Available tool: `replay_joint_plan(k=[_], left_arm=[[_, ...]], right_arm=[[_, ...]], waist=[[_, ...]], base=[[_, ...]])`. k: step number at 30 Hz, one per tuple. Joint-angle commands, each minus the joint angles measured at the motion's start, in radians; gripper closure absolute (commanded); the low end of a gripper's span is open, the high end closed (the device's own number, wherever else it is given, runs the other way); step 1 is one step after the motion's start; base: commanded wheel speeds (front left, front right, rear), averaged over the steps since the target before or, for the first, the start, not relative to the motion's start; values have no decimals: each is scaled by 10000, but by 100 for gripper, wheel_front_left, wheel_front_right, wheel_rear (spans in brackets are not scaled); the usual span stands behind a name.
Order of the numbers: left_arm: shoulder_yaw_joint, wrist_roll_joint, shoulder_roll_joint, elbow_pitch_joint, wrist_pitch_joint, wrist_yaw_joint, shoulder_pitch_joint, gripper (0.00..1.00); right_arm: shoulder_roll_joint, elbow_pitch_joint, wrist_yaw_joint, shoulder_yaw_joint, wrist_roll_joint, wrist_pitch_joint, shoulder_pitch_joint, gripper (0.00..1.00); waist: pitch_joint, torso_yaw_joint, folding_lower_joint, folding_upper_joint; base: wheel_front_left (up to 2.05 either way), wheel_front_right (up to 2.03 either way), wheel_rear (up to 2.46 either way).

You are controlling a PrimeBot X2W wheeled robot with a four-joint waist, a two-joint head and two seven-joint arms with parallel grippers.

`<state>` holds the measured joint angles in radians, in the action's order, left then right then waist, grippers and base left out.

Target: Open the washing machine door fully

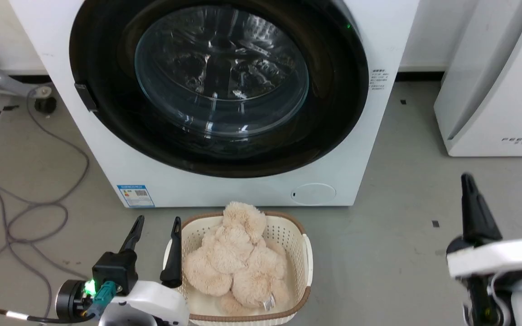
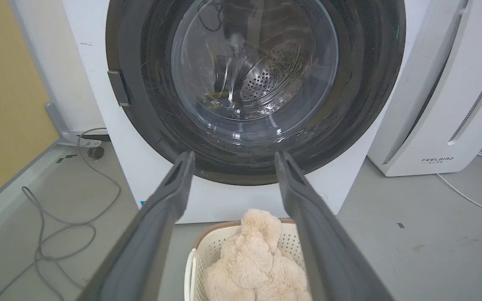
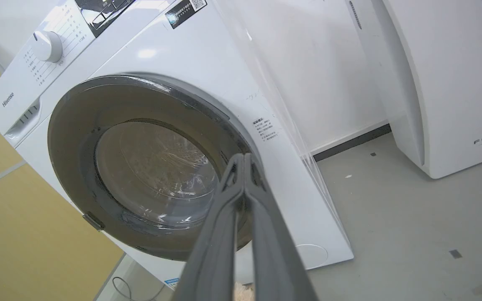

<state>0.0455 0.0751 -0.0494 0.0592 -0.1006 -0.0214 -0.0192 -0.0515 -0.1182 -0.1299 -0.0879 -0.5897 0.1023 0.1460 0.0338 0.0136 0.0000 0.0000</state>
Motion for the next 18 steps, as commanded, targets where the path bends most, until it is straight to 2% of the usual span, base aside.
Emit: replay_joint_plan(k=[1,9,18], left_arm=[[1,108,-7,-4,-118,-61,-230,0],[-12,218,-7,-80,-285,-184,-549,0],[20,311,-7,-202,-473,-357,-1049,0]], right_arm=[[-18,-196,-4,-95,-385,95,506,100],[-318,-1164,-5,-316,-1486,-68,2370,100],[-959,-2649,-5,-252,-2321,-622,4960,100]], waist=[[128,11,0,0],[637,58,0,0],[1355,197,0,0]], base=[[0,0,0],[0,0,0],[0,0,0]])
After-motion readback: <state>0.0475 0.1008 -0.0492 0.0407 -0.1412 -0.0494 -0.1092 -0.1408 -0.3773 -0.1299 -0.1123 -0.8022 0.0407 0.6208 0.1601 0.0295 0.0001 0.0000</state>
